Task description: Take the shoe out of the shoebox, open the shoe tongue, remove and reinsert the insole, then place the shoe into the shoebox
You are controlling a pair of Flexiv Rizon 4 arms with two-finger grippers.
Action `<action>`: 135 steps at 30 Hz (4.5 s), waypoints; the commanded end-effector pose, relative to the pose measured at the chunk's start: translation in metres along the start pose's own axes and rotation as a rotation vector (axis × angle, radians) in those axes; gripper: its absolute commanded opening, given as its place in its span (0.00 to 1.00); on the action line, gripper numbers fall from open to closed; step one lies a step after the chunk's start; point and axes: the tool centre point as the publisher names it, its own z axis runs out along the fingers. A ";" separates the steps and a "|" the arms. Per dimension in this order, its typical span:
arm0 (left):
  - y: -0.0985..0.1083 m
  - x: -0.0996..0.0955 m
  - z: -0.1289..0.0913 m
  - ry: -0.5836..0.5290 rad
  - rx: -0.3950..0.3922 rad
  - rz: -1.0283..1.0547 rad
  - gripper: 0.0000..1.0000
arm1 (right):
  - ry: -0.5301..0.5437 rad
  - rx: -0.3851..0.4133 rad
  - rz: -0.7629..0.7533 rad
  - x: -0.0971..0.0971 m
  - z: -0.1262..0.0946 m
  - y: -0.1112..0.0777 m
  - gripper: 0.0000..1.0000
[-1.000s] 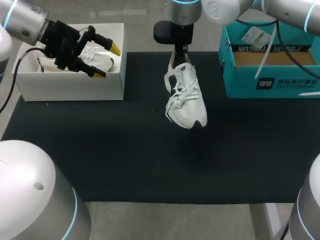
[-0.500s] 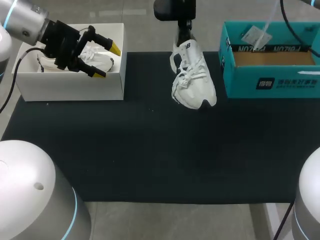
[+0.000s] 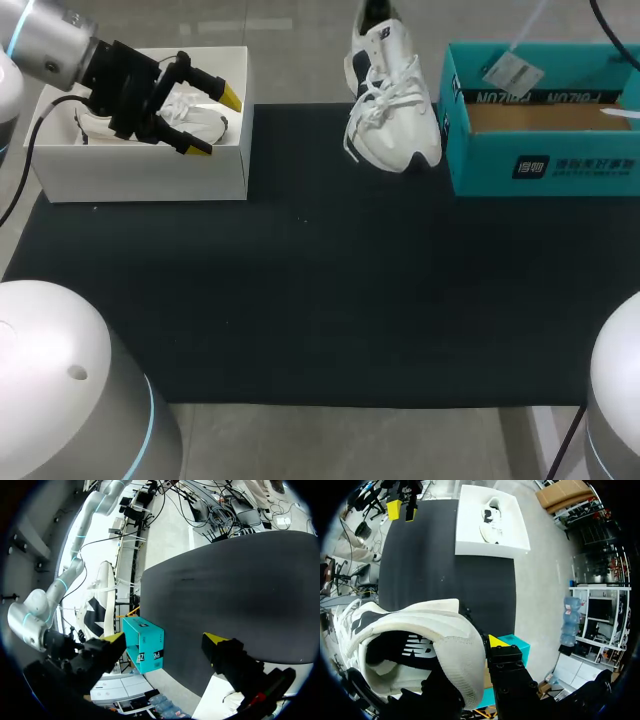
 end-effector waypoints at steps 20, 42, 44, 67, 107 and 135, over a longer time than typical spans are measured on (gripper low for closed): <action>0.000 0.000 0.000 0.002 0.001 0.000 1.00 | 0.009 -0.029 0.036 -0.017 -0.010 -0.030 0.00; 0.000 0.000 0.000 0.002 0.001 0.000 1.00 | -0.039 -0.012 0.062 -0.060 0.023 -0.175 0.00; 0.000 0.000 0.000 0.002 0.001 0.000 1.00 | -0.039 -0.012 0.062 -0.060 0.023 -0.175 0.00; 0.000 0.000 0.000 0.002 0.001 0.000 1.00 | -0.049 0.047 0.054 -0.085 0.044 -0.250 0.00; 0.000 0.000 0.000 0.002 0.001 0.000 1.00 | 0.072 0.223 0.760 -0.122 0.125 -0.479 0.00; 0.000 0.000 0.000 0.002 0.001 0.000 1.00 | -0.020 0.448 1.583 -0.077 0.122 -0.490 0.00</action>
